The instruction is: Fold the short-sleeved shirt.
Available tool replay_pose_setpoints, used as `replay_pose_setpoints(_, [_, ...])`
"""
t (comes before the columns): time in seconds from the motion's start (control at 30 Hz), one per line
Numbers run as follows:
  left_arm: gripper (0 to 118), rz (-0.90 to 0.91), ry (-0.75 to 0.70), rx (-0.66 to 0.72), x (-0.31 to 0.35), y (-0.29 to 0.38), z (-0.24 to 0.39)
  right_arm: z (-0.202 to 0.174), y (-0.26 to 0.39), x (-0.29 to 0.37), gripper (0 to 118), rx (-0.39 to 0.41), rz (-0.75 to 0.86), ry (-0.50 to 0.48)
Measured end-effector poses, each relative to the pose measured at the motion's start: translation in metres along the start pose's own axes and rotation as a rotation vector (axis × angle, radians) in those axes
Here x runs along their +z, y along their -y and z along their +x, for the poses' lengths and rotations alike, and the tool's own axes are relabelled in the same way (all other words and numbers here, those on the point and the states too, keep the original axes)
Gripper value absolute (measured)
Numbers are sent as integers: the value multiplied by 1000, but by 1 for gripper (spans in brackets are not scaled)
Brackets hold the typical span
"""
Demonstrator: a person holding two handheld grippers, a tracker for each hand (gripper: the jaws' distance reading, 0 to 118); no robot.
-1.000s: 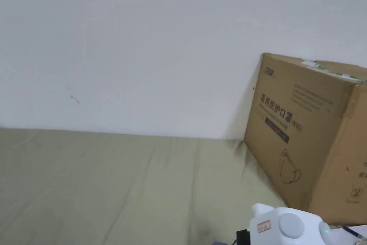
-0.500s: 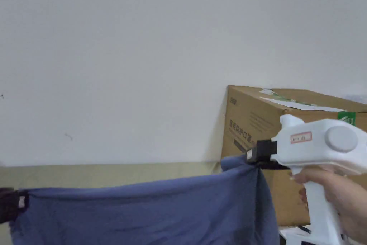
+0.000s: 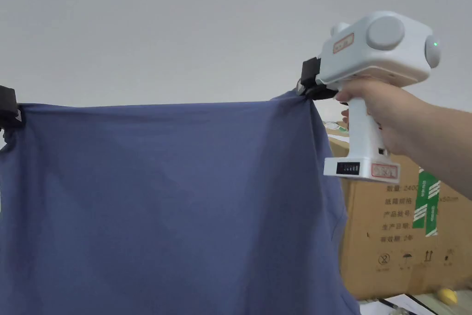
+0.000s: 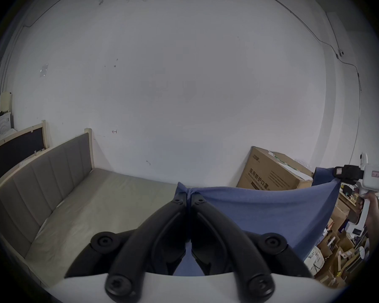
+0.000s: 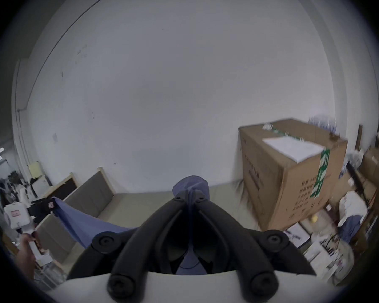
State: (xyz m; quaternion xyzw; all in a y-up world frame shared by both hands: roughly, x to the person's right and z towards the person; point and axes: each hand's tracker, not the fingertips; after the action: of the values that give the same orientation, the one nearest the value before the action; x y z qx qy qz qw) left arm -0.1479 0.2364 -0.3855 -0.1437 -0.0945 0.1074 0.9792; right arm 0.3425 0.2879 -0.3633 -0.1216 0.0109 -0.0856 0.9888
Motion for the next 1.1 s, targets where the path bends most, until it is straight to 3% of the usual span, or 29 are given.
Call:
replay_pose_setpoints(0.37, [1,69,-54,40,-120,-51,-14,-47,-67,-107,1,131,148,122])
replay_pose_setpoints(0.6, [1,119,-71,5,-183,-33,-15,-45,-33,-157,1,141,267,187])
replay_pose_setpoints(0.77, [1,-74,-85,-1,-241,59,-28,-15,79,-222,1,110,130,205])
replay_pose_setpoints(0.9, [1,-316,-54,103,-272,188,-46,16,241,-257,1,36,-202,203])
replay_pose_setpoints(1.0, [1,-510,-40,149,-261,295,-65,41,370,-243,1,-27,-428,186])
replay_pose_setpoints(1.1, [1,-655,-63,182,-220,378,-87,62,457,-198,1,-15,-595,177])
